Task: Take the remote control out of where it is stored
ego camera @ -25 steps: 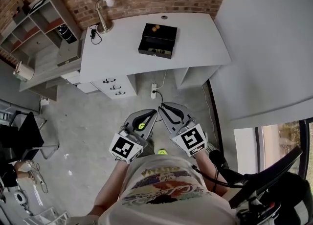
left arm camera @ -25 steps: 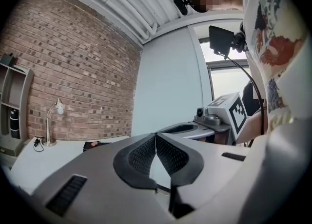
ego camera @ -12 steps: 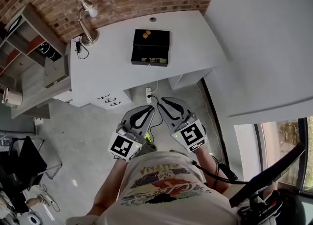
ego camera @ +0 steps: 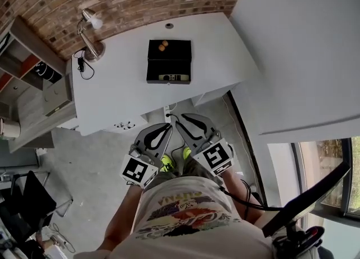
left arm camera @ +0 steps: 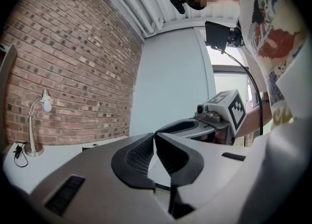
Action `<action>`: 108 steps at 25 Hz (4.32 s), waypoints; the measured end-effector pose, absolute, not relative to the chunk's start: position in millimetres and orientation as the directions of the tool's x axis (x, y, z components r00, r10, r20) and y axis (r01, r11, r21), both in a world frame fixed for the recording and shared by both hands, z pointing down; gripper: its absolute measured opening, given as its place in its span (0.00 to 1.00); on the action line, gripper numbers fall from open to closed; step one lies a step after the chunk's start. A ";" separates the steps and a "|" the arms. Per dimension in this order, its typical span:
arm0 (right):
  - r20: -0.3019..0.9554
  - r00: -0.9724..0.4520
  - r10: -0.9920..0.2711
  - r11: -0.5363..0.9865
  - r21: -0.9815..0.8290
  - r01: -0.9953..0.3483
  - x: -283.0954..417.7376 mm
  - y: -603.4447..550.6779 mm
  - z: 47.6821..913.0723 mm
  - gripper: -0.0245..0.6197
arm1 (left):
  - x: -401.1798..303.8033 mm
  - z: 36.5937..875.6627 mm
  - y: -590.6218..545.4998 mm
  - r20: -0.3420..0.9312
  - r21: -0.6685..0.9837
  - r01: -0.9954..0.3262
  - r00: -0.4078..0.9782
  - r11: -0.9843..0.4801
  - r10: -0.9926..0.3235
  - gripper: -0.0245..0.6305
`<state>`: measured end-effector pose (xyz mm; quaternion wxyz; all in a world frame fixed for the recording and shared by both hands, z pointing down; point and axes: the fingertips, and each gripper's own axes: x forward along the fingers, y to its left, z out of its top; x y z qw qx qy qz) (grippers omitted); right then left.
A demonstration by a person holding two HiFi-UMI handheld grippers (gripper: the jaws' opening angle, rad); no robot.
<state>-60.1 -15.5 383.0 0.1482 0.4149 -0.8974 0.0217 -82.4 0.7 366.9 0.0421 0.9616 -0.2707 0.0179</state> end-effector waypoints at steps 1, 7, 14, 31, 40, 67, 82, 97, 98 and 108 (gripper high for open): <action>0.287 -0.618 -0.732 0.661 0.080 -0.746 -61.1 -20.2 384.9 0.16 | -83.2 368.6 -3.8 0.062 0.074 -0.526 0.850 -0.847 -0.522 0.05; 0.294 -0.656 -0.696 0.700 0.074 -0.710 -49.3 -53.6 392.8 0.17 | -70.8 378.6 -33.5 0.094 0.076 -0.558 0.829 -0.826 -0.551 0.05; 0.304 -0.721 -0.623 0.770 0.079 -0.633 -32.3 -100.8 398.0 0.20 | -47.3 380.7 -85.5 0.112 0.067 -0.619 0.784 -0.783 -0.610 0.05; 0.404 -0.760 -0.509 0.848 0.083 -0.524 12.6 -176.8 430.6 0.24 | -8.8 397.1 -159.5 0.179 0.059 -0.714 0.695 -0.698 -0.696 0.05; 0.489 -0.707 -0.511 0.839 0.104 -0.535 5.1 -200.6 458.3 0.24 | -18.8 406.4 -186.3 0.158 0.063 -0.689 0.721 -0.722 -0.675 0.05; 0.651 -0.675 -0.347 0.898 0.023 -0.439 -6.8 -250.2 553.0 0.24 | -40.1 487.4 -230.4 0.263 0.135 -0.741 0.667 -0.658 -0.698 0.05; 0.798 -0.529 -0.290 0.921 0.083 -0.380 10.4 -280.5 616.9 0.24 | -41.9 515.9 -244.9 0.289 0.184 -0.777 0.628 -0.602 -0.722 0.05; 0.877 -0.463 -0.130 0.965 0.004 -0.263 11.6 -283.2 657.7 0.25 | -47.2 535.8 -255.4 0.292 0.223 -0.784 0.621 -0.579 -0.728 0.05; 0.880 -0.460 -0.121 0.966 -0.002 -0.257 11.1 -282.9 660.2 0.25 | -47.2 537.3 -254.6 0.295 0.225 -0.784 0.620 -0.578 -0.727 0.05; 0.921 -0.382 -0.070 0.987 0.009 -0.161 11.1 -279.8 684.8 0.29 | -54.4 551.9 -243.1 0.308 0.240 -0.793 0.609 -0.560 -0.731 0.05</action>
